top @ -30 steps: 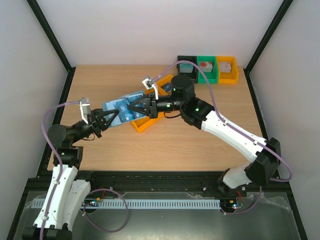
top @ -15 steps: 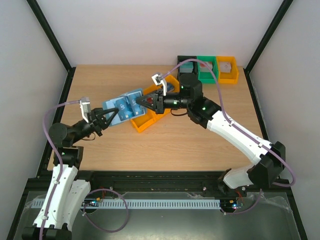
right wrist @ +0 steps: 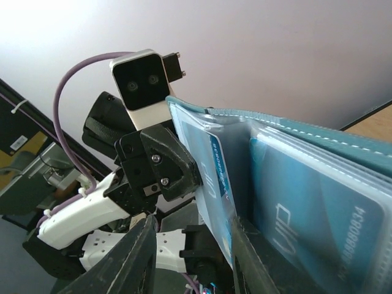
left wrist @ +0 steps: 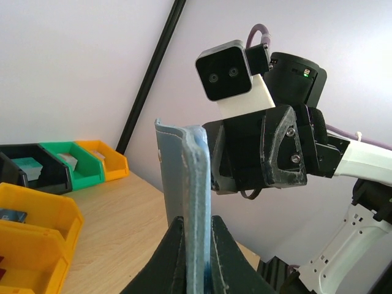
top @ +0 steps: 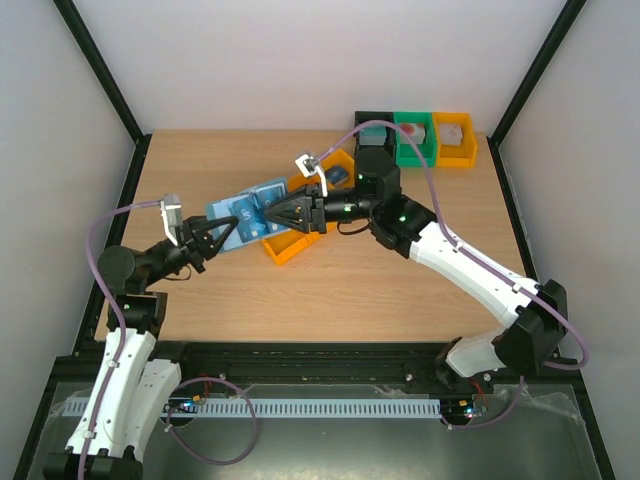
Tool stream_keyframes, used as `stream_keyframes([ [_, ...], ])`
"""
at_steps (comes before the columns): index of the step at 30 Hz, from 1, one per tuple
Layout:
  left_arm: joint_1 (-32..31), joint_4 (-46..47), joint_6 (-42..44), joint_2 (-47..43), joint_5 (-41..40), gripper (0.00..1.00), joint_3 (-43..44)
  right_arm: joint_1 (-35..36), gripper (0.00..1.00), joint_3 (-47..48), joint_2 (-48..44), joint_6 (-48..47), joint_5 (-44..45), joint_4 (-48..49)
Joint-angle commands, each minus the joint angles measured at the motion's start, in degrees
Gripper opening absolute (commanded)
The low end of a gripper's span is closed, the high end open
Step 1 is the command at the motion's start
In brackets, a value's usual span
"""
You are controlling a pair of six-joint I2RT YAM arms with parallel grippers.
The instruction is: Take the credit cards out of the card holder
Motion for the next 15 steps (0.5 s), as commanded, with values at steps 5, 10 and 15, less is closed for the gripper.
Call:
stream_keyframes([
  [5,0.44,3.87,0.40,-0.36,1.60,0.02,0.82,2.43,0.33,4.37,4.39,-4.10,2.41,-2.32],
  [10,0.44,3.77,0.59,-0.60,1.69,0.02,0.78,2.93,0.21,7.49,6.18,-4.43,-0.54,-2.55],
  [15,0.45,3.58,0.41,-0.62,1.02,0.02,0.70,3.10,0.02,7.03,5.48,-4.92,-2.07,-2.22],
])
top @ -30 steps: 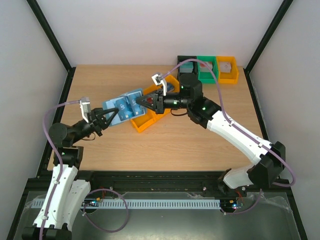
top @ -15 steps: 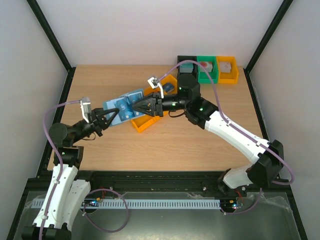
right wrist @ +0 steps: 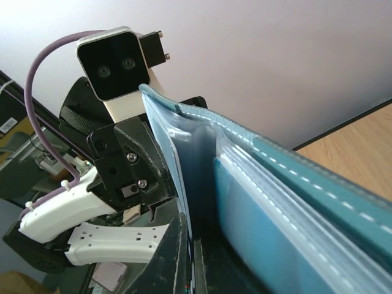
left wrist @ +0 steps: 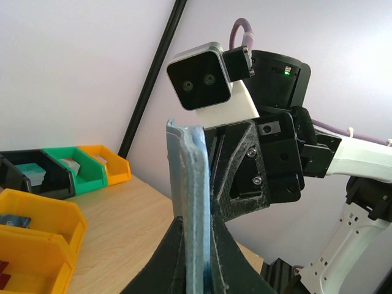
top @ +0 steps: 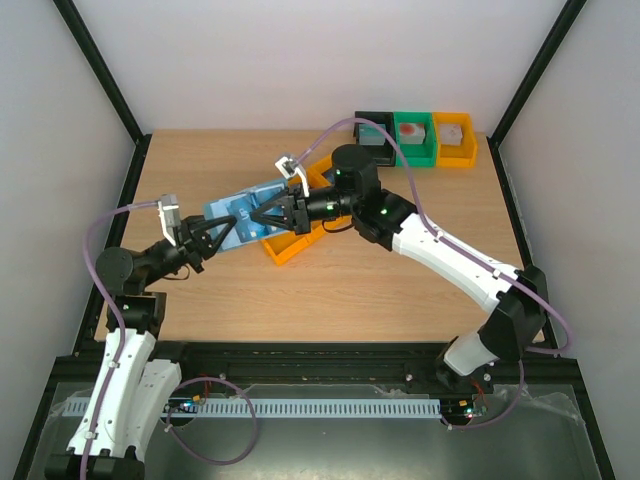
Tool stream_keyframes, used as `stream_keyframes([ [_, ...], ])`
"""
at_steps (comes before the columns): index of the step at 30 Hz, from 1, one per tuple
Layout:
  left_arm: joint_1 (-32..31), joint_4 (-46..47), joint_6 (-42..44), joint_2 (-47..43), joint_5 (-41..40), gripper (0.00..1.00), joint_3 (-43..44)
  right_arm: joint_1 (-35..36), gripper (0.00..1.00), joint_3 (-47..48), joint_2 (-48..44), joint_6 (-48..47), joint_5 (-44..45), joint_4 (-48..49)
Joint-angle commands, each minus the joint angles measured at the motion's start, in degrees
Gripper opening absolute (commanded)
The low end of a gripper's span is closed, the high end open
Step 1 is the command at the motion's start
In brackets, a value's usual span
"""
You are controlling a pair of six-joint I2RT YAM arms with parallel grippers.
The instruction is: Take the credit cards out of the card holder
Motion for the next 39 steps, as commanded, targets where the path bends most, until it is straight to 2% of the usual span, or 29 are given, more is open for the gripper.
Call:
stream_keyframes([
  [1,0.18,2.04,0.43,-0.43,0.24,0.03,0.68,0.42,0.02,0.90,-1.67,-1.15,-1.64,1.42],
  [4,0.17,0.91,0.23,-0.62,-0.59,0.03,0.56,0.15,0.02,-0.20,-3.30,-1.78,-0.12,1.81],
  [7,0.22,-0.02,-0.74,-0.71,-1.93,0.10,0.41,-0.98,0.02,-0.21,-4.06,-2.56,1.24,0.02],
  [12,0.26,-0.56,-0.54,-0.85,-2.66,0.12,0.39,-2.27,0.02,-0.44,-5.05,-3.87,2.70,-3.16],
  [18,0.26,-0.82,0.32,-1.05,-2.85,0.02,0.50,-2.38,0.02,-0.36,-5.93,-4.91,3.94,-4.72],
  [22,0.35,-1.90,1.60,-1.17,-3.61,0.02,0.92,-2.49,0.02,0.24,-6.11,-5.21,3.95,-5.56],
  [28,1.68,-4.24,0.95,-1.85,-10.15,0.02,0.87,-5.77,0.02,-0.76,-8.73,-7.02,8.57,-9.78],
  [31,2.59,-9.49,2.81,-2.20,-15.94,0.02,1.14,-8.79,0.02,-2.14,-10.01,-1.83,12.65,-9.16],
  [35,4.56,-13.53,2.72,-2.40,-20.80,0.02,0.60,-15.49,0.02,-5.27,-11.02,11.31,17.76,-1.26],
  [39,6.40,-15.16,0.82,-2.82,-22.59,0.02,0.03,-21.24,0.02,-4.23,-8.02,19.47,31.34,-4.90],
])
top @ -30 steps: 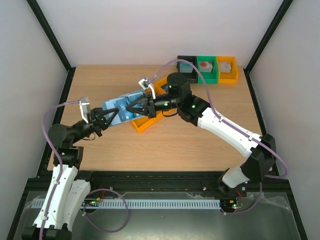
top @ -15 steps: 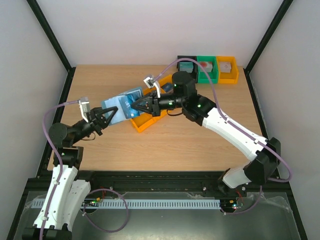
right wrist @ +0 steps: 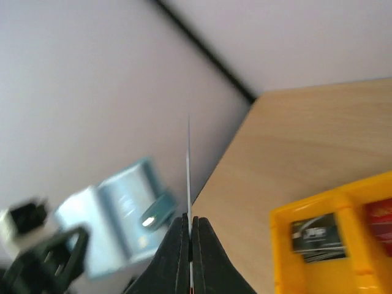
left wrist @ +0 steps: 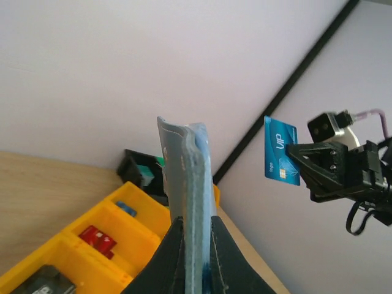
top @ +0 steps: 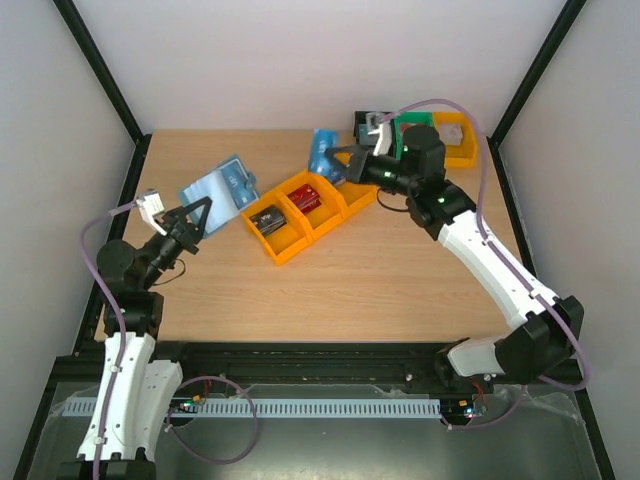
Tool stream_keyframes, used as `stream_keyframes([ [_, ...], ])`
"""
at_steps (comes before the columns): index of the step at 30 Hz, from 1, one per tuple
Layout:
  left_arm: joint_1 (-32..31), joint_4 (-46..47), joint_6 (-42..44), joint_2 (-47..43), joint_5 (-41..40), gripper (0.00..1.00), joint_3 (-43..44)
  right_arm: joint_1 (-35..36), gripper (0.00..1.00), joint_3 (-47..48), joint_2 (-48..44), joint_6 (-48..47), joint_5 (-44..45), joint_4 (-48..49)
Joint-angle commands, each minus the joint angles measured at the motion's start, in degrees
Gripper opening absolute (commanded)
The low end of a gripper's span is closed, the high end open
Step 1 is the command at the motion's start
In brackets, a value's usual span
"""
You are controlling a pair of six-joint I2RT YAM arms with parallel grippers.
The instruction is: Take the credit cards out of the card holder
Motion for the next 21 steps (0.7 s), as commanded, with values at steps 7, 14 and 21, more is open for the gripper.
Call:
stream_keyframes([
  [7,3.01,-9.24,3.37,-1.23,-4.96,0.02,3.16,-8.11,0.02,-6.49,7.17,26.71,35.74,6.04],
  [14,5.46,-11.12,4.83,-0.40,-4.86,0.02,4.84,-8.11,0.02,-4.63,19.02,30.87,37.93,11.12],
  [21,10.04,-10.91,4.03,0.26,-4.78,0.03,4.91,-8.07,0.02,0.07,31.54,34.01,33.70,12.38],
])
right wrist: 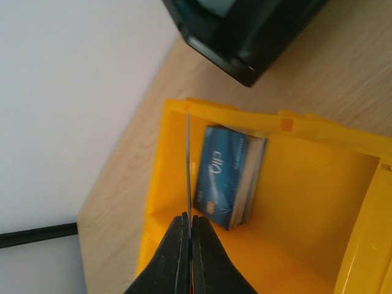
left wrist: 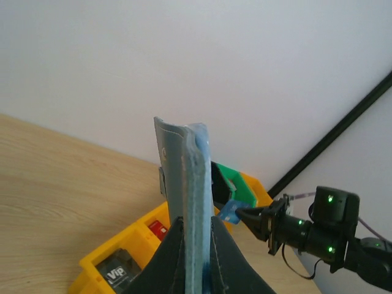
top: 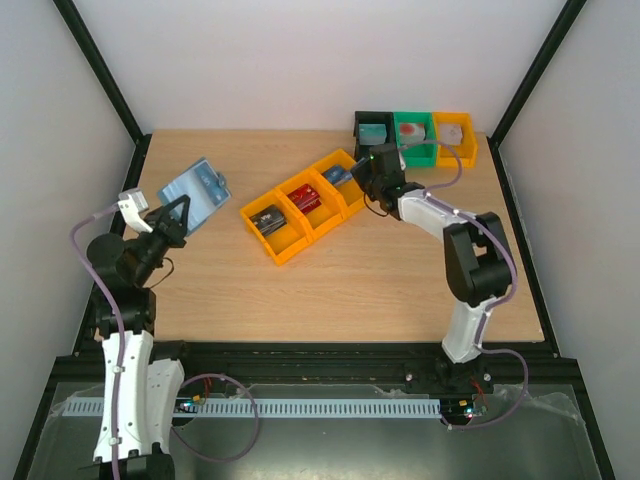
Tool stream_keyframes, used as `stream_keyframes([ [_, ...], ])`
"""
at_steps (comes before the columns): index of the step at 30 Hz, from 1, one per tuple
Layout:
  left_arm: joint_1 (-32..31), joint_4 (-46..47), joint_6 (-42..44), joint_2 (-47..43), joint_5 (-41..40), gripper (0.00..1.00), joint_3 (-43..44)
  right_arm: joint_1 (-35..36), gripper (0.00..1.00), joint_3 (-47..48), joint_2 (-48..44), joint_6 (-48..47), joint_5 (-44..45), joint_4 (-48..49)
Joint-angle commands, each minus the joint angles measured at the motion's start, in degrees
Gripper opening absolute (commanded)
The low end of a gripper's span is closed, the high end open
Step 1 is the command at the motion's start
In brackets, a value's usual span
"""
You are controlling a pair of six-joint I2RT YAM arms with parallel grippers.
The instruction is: Take the credit cards out of the card holder
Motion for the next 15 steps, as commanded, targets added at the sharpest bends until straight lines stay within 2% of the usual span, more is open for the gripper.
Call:
stream_keyframes([
  [1,2.61,0.55,0.27,0.11,-0.05,0.02,2.03,0.28,0.02,4.58,5.73,3.28,-1.23,3.33],
  [9,5.16,0.88,0.66,2.06,0.12,0.02,2.08,0.23,0.02,13.99,15.92,4.19,-3.57,3.00],
  [15,5.58,2.81,0.35,3.65,0.07,0.02,1.62,0.54,0.02,16.55,19.18,7.58,-4.91,3.58],
])
